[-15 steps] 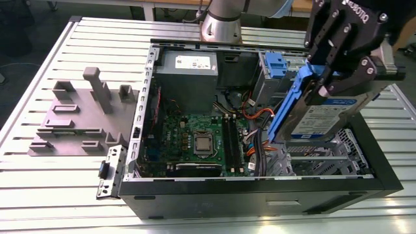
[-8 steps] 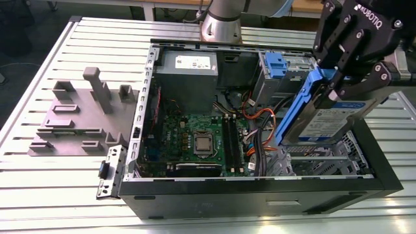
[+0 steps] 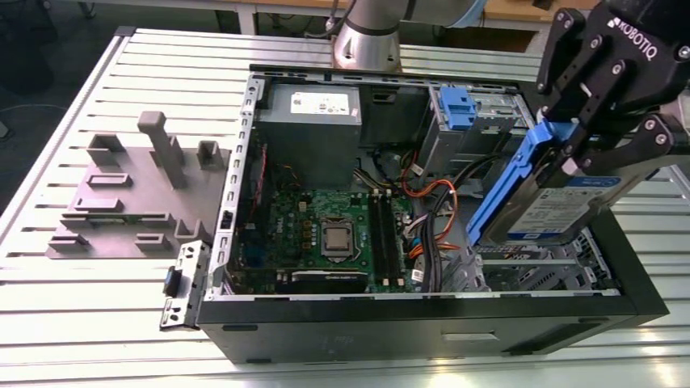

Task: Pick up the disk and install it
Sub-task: 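Insert the disk into the insertion slot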

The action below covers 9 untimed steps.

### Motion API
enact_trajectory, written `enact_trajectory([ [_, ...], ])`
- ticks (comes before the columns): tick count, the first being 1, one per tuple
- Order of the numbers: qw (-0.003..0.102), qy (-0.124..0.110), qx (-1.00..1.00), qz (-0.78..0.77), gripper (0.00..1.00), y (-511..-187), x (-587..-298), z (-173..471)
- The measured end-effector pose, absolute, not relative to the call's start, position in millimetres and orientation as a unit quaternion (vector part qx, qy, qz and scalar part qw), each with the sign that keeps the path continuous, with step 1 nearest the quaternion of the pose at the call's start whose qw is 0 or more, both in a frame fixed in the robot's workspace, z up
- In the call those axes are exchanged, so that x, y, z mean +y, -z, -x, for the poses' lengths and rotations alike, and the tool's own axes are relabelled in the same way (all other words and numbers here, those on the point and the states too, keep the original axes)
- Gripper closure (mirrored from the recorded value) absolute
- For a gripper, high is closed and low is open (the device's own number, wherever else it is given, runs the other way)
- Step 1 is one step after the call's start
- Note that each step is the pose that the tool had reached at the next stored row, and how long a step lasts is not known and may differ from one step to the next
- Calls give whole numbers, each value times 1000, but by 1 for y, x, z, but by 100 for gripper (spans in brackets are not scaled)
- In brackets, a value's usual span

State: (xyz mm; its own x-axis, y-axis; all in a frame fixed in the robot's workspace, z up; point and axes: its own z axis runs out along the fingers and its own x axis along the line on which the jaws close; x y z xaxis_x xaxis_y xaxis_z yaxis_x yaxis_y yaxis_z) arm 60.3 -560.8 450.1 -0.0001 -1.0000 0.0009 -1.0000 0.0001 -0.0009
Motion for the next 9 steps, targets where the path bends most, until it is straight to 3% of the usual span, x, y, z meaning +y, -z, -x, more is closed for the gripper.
enact_trajectory([
  [9,0,1,707,707,63,-444,-561,-71],
])
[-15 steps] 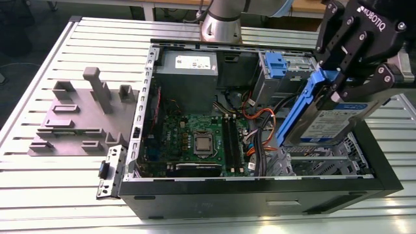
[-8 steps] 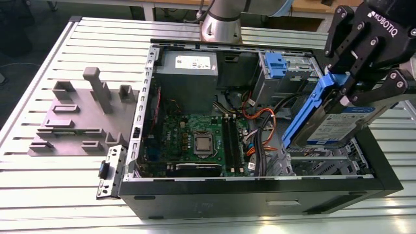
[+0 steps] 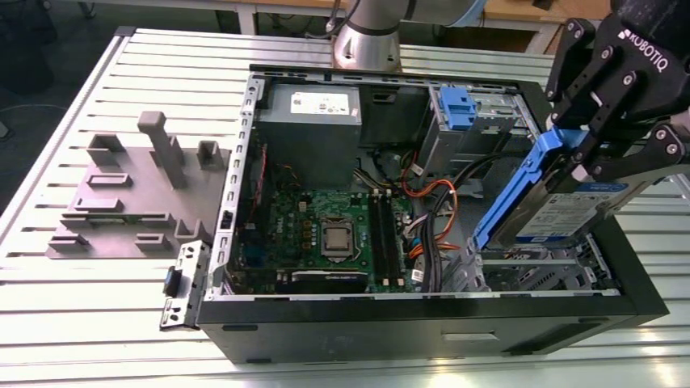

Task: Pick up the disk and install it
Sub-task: 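Insert the disk into the insertion slot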

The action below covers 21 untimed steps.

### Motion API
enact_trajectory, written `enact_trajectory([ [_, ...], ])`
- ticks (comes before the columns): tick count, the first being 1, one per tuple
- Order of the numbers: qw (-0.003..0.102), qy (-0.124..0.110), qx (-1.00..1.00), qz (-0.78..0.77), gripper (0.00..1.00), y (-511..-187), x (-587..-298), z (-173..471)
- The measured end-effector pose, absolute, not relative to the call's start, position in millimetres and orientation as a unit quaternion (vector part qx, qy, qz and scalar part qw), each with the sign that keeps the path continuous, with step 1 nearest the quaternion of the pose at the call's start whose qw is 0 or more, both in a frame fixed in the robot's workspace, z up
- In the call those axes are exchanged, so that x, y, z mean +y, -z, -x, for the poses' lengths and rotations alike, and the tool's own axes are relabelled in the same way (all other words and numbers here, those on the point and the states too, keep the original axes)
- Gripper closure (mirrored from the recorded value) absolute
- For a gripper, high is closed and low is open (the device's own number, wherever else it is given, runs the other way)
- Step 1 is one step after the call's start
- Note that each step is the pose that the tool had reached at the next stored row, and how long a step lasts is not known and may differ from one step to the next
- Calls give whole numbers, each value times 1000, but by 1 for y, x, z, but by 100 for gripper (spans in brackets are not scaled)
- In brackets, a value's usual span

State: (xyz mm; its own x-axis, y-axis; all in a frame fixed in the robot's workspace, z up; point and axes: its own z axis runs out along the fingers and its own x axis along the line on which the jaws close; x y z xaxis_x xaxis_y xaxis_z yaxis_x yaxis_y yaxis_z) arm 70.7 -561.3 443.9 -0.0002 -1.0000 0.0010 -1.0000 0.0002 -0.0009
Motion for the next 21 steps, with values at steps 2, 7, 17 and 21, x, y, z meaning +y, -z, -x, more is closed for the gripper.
enact_trajectory([
  [2,0,-1,-707,-707,63,-442,-561,-72],
  [7,0,-1,-707,-707,63,-440,-561,-74],
  [17,0,-1,-707,-707,63,-435,-563,-75],
  [21,0,-1,-707,-707,63,-433,-563,-75],
])
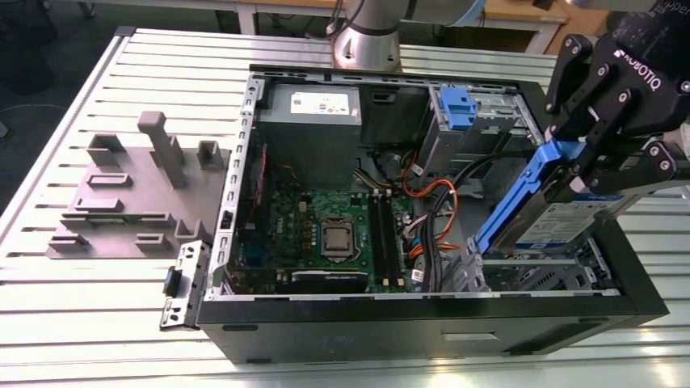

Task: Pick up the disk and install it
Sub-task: 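Insert the disk into the insertion slot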

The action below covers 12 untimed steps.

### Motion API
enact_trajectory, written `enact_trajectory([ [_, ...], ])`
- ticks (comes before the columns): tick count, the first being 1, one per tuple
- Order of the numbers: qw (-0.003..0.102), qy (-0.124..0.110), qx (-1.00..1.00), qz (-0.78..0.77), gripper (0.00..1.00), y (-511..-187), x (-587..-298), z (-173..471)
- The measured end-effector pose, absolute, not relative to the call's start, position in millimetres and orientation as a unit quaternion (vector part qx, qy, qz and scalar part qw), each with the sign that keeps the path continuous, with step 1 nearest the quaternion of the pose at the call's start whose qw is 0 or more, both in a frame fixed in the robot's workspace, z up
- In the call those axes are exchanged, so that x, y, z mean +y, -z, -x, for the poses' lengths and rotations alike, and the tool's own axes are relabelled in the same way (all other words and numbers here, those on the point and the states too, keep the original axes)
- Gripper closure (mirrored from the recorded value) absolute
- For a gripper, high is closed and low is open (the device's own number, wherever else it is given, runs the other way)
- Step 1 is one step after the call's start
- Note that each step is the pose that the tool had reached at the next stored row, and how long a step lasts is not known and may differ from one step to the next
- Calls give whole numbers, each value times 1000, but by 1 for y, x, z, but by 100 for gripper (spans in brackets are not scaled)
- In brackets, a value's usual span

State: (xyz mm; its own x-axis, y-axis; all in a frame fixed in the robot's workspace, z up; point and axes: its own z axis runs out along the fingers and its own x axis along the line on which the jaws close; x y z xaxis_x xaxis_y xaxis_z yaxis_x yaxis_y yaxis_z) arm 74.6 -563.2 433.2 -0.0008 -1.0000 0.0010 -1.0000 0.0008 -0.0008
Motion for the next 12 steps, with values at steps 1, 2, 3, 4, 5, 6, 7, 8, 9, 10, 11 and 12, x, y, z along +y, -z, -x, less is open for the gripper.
enact_trajectory([
  [1,0,-1,-707,-707,63,-433,-563,-75],
  [2,0,-1,-707,-707,63,-432,-563,-75],
  [3,0,-1,-707,-707,63,-431,-564,-75],
  [4,0,-1,-707,-707,63,-431,-564,-75],
  [5,0,-1,-707,-707,63,-430,-564,-75],
  [6,0,-1,-707,-707,63,-429,-564,-75],
  [7,0,-1,-707,-707,63,-429,-564,-75],
  [8,0,-1,-707,-707,63,-428,-564,-75],
  [9,0,-1,-707,-707,63,-427,-564,-75],
  [10,0,-1,-707,-707,63,-426,-564,-75],
  [11,0,-1,-707,-707,63,-425,-564,-75],
  [12,0,-1,-707,-707,63,-423,-564,-75],
])
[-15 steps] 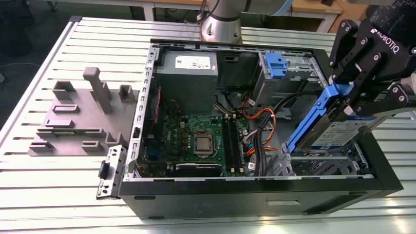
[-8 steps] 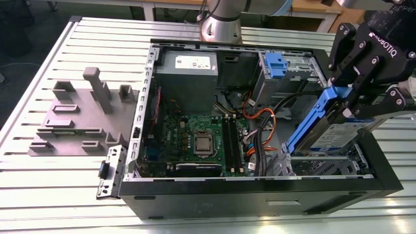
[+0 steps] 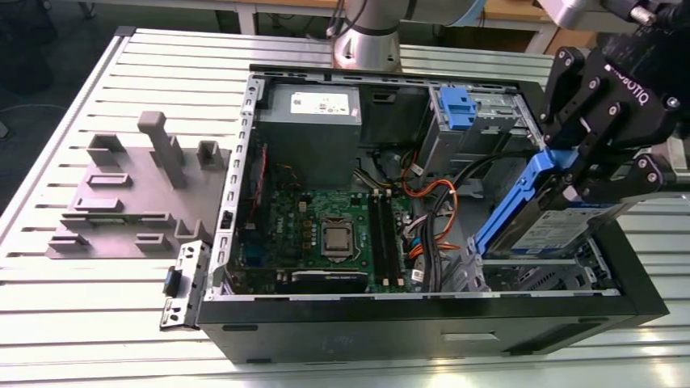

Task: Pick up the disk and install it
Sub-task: 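Insert the disk into the insertion slot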

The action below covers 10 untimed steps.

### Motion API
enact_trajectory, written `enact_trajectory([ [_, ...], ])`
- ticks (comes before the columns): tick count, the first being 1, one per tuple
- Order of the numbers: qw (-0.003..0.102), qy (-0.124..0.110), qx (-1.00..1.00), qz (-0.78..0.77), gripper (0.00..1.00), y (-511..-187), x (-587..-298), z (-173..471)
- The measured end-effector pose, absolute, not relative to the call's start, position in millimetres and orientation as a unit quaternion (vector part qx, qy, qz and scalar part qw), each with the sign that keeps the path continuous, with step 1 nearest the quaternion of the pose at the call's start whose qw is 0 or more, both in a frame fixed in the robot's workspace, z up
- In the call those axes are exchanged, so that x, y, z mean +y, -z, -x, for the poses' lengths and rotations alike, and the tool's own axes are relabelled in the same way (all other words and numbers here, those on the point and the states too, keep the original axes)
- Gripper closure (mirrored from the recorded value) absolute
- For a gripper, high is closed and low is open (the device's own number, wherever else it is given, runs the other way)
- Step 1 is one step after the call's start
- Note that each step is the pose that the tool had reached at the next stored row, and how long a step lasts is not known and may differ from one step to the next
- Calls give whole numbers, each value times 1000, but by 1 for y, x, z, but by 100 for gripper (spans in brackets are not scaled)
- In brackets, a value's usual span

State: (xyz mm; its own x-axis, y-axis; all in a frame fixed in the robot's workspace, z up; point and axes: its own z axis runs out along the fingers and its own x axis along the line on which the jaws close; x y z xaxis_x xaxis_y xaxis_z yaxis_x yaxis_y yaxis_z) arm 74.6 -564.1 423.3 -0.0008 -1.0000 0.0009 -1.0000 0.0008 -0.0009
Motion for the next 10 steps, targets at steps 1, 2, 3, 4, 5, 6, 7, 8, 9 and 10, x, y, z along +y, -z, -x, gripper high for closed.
enact_trajectory([
  [1,0,-1,-707,-707,63,-422,-564,-75],
  [2,0,-1,-707,-707,63,-421,-564,-75],
  [3,0,-1,-707,-707,63,-420,-564,-75],
  [4,0,-1,-707,-707,63,-418,-564,-75],
  [5,0,-1,-707,-707,63,-417,-564,-75],
  [6,0,-1,-707,-707,63,-415,-564,-75],
  [7,0,-1,-707,-707,63,-414,-564,-75],
  [8,0,-1,-707,-707,63,-413,-564,-75],
  [9,0,-1,-707,-707,63,-411,-565,-75],
  [10,0,-1,-707,-707,63,-410,-565,-75],
])
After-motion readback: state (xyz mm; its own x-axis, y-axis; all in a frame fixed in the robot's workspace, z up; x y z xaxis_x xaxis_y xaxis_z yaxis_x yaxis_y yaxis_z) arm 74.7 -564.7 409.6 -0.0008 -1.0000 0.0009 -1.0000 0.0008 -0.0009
